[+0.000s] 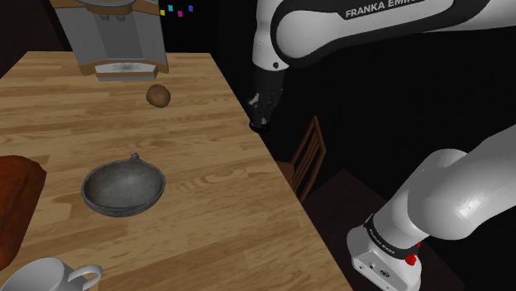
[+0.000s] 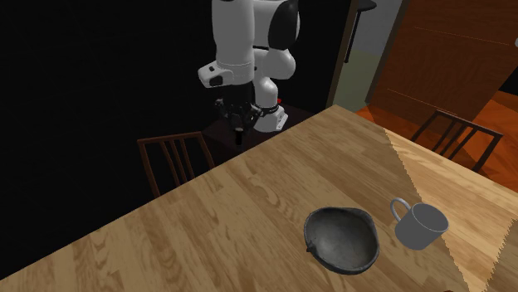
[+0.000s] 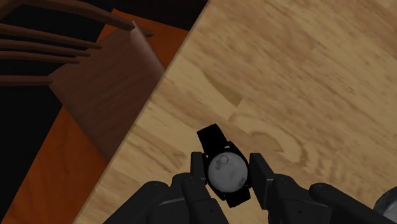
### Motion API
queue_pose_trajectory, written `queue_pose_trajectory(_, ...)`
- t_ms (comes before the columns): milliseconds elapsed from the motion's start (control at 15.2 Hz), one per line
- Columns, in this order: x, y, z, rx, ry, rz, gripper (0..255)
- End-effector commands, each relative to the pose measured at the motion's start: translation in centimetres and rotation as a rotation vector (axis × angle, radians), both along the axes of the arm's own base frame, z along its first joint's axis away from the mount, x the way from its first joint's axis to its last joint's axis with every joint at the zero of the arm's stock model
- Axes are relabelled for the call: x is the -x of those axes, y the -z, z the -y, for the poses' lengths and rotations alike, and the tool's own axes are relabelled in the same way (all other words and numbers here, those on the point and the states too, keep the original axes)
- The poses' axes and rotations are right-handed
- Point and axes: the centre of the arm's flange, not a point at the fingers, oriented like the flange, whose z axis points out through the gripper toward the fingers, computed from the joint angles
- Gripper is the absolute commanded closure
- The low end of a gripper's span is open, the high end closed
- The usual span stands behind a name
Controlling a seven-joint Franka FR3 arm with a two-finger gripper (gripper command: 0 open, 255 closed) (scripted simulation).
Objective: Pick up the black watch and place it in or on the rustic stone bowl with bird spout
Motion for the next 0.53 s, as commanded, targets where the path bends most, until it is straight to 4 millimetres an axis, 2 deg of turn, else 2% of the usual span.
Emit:
queue_pose_trajectory(0,-0.1,-1.1,0.0,0.000,0.000,0.000,255)
queue_pose_trajectory(198,-0.1,-2.2,0.0,0.000,0.000,0.000,255)
queue_pose_trajectory(462,-1.2,-2.5,-5.1,0.000,0.000,0.000,255)
